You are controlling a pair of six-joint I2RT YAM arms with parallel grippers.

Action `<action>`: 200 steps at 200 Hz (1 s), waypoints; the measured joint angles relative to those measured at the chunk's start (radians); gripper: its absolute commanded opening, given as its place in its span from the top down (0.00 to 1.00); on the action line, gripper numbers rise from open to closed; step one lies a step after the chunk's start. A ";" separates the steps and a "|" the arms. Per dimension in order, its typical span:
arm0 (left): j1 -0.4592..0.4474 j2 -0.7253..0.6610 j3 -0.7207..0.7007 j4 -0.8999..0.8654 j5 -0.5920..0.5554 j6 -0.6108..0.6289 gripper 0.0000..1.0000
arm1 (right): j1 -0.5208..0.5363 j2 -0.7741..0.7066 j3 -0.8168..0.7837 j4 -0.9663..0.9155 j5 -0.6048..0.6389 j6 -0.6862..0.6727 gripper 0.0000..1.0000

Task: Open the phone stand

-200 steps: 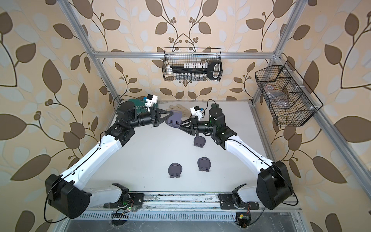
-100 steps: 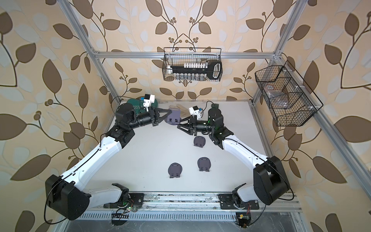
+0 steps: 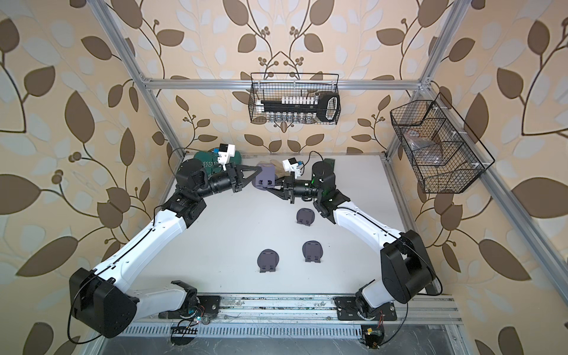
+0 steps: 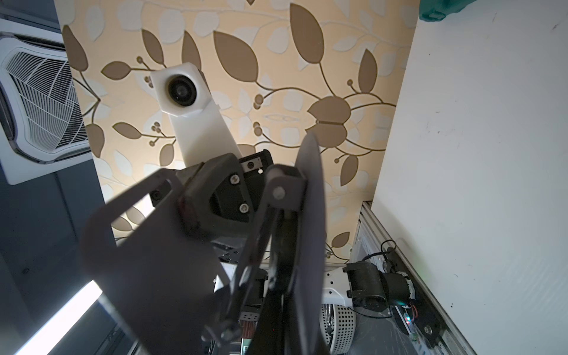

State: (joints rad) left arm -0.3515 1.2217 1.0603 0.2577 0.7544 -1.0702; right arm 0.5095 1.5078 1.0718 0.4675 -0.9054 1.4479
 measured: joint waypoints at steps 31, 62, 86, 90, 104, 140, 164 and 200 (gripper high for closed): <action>0.000 -0.005 0.000 -0.009 0.001 0.008 1.00 | 0.003 -0.002 0.000 -0.026 -0.004 -0.023 1.00; -0.001 -0.004 0.016 -0.074 0.022 0.026 1.00 | 0.004 -0.019 -0.002 -0.141 -0.014 -0.121 1.00; -0.003 0.006 0.064 -0.154 0.064 0.077 1.00 | 0.004 -0.037 -0.044 -0.150 -0.042 -0.158 1.00; -0.003 0.009 0.073 -0.169 0.075 0.088 1.00 | 0.004 -0.040 -0.053 -0.143 -0.050 -0.158 1.00; -0.008 0.016 0.083 -0.196 0.099 0.131 1.00 | 0.004 -0.042 -0.083 -0.108 -0.068 -0.150 1.00; -0.010 0.023 0.083 -0.217 0.141 0.224 1.00 | 0.003 -0.040 -0.133 -0.010 -0.101 -0.084 1.00; -0.010 0.021 0.079 -0.203 0.154 0.298 1.00 | -0.002 -0.041 -0.134 0.004 -0.110 -0.047 1.00; -0.010 -0.014 0.036 -0.166 0.153 0.375 1.00 | -0.004 -0.043 -0.134 0.029 -0.127 0.031 1.00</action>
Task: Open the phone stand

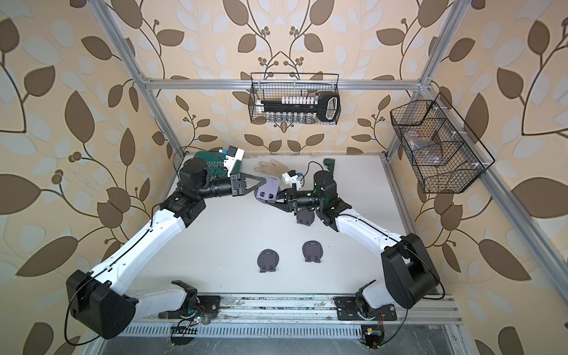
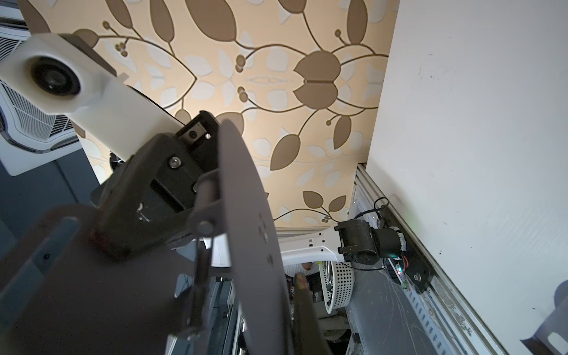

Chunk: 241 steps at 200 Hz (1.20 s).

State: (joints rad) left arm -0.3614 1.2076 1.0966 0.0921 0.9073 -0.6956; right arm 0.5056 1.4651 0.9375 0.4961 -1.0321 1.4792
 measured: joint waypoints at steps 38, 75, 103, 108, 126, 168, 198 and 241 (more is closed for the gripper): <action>0.000 -0.001 -0.064 0.113 0.001 -0.085 1.00 | -0.009 -0.016 0.030 -0.132 -0.012 -0.048 1.00; -0.013 -0.043 -0.173 0.240 -0.037 -0.087 1.00 | -0.029 -0.008 -0.006 -0.087 -0.042 0.007 1.00; -0.020 -0.078 -0.188 0.210 -0.048 -0.002 1.00 | -0.019 0.009 -0.055 0.029 -0.066 0.060 1.00; -0.020 -0.078 -0.188 0.210 -0.047 0.012 1.00 | -0.019 0.011 -0.061 0.046 -0.067 0.067 1.00; -0.020 -0.073 -0.187 0.211 -0.042 0.051 1.00 | -0.019 0.015 -0.077 0.077 -0.068 0.081 1.00; -0.026 -0.028 -0.178 0.258 -0.016 0.130 1.00 | -0.019 0.017 -0.101 0.117 -0.051 0.127 1.00; -0.026 -0.005 -0.177 0.302 -0.005 0.211 1.00 | -0.020 0.021 -0.112 0.151 -0.036 0.176 1.00; -0.020 0.068 -0.136 0.359 -0.041 0.301 1.00 | -0.021 0.021 -0.114 0.091 -0.052 0.181 1.00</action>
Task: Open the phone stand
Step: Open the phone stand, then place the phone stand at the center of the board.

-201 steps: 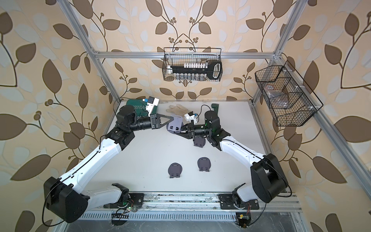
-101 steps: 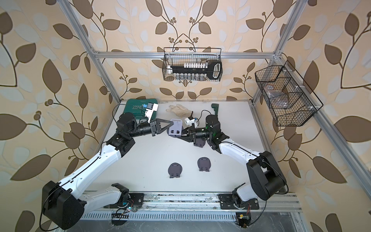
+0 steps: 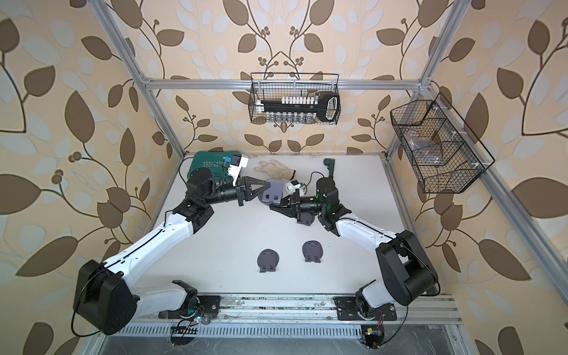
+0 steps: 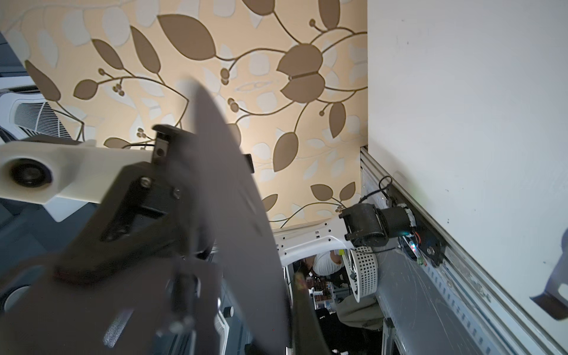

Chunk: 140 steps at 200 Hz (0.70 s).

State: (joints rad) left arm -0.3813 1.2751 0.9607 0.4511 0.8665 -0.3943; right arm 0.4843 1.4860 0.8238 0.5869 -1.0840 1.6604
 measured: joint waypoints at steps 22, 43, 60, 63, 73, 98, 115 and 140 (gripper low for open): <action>0.032 0.058 0.055 0.057 -0.055 0.020 1.00 | 0.009 0.000 0.000 -0.075 -0.031 -0.023 1.00; 0.056 0.087 0.081 0.078 -0.060 0.016 1.00 | 0.008 0.000 0.000 -0.116 -0.045 -0.039 1.00; 0.059 0.104 0.095 0.078 -0.052 -0.001 1.00 | -0.002 0.000 0.001 -0.140 -0.054 -0.058 1.00; 0.059 0.105 0.095 0.078 -0.051 -0.004 1.00 | -0.005 -0.001 0.003 -0.149 -0.055 -0.070 1.00; 0.059 0.108 0.094 0.077 -0.047 -0.019 1.00 | -0.017 -0.003 0.024 -0.217 -0.061 -0.111 1.00; 0.061 0.108 0.073 0.093 -0.052 -0.059 1.00 | -0.060 -0.008 0.161 -0.513 -0.056 -0.335 0.97; 0.062 0.114 0.039 0.131 -0.056 -0.104 1.00 | -0.097 -0.024 0.251 -0.681 -0.049 -0.480 0.93; 0.065 0.174 -0.014 0.236 -0.055 -0.183 1.00 | -0.173 -0.071 0.291 -0.847 -0.031 -0.636 0.89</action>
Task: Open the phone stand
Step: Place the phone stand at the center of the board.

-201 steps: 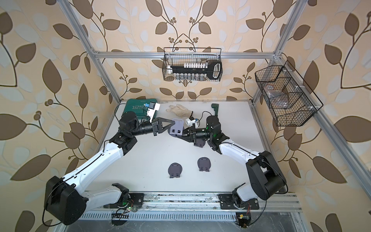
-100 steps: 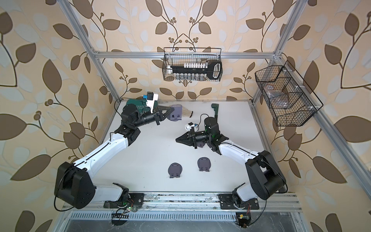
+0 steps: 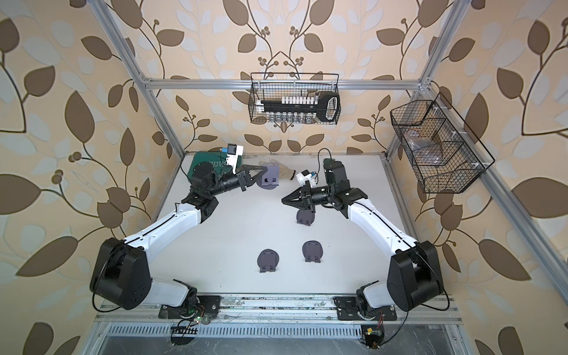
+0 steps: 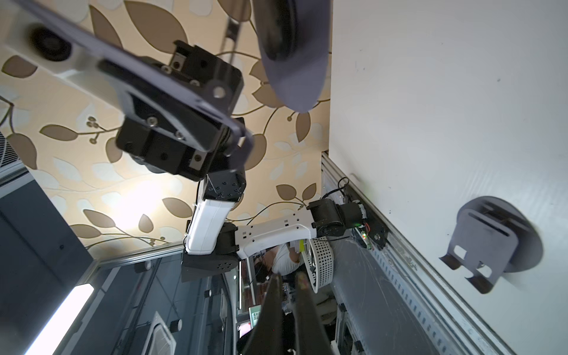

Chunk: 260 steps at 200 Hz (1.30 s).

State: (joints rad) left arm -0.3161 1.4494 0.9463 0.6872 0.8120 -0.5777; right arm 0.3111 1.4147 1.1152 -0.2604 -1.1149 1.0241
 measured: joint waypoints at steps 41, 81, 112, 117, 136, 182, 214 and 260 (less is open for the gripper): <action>0.031 0.228 -0.098 0.183 0.027 -0.142 1.00 | -0.055 0.005 0.085 -0.278 0.143 -0.267 0.89; 0.042 0.307 -0.144 0.204 0.030 -0.131 1.00 | -0.055 0.074 0.115 -0.382 0.222 -0.406 0.93; 0.056 0.374 -0.133 0.256 0.075 -0.104 1.00 | -0.055 0.160 0.115 -0.404 0.241 -0.448 0.94; 0.062 0.398 -0.128 0.270 0.079 -0.103 1.00 | -0.055 0.171 0.115 -0.406 0.244 -0.453 0.94; 0.078 0.492 -0.119 0.317 0.094 -0.104 1.00 | -0.055 0.203 0.123 -0.412 0.248 -0.467 0.95; 0.126 0.644 -0.093 0.488 0.151 -0.134 1.00 | -0.055 0.230 0.132 -0.405 0.268 -0.475 0.95; 0.148 0.658 -0.087 0.497 0.184 -0.129 0.82 | -0.055 0.251 0.136 -0.402 0.274 -0.476 0.95; 0.160 0.657 -0.111 0.430 0.199 -0.102 0.48 | -0.047 0.269 0.136 -0.376 0.274 -0.468 0.95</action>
State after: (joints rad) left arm -0.1562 2.1067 0.8356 1.1172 1.0107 -0.6800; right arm 0.2646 1.6840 1.2510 -0.6361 -0.8406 0.5564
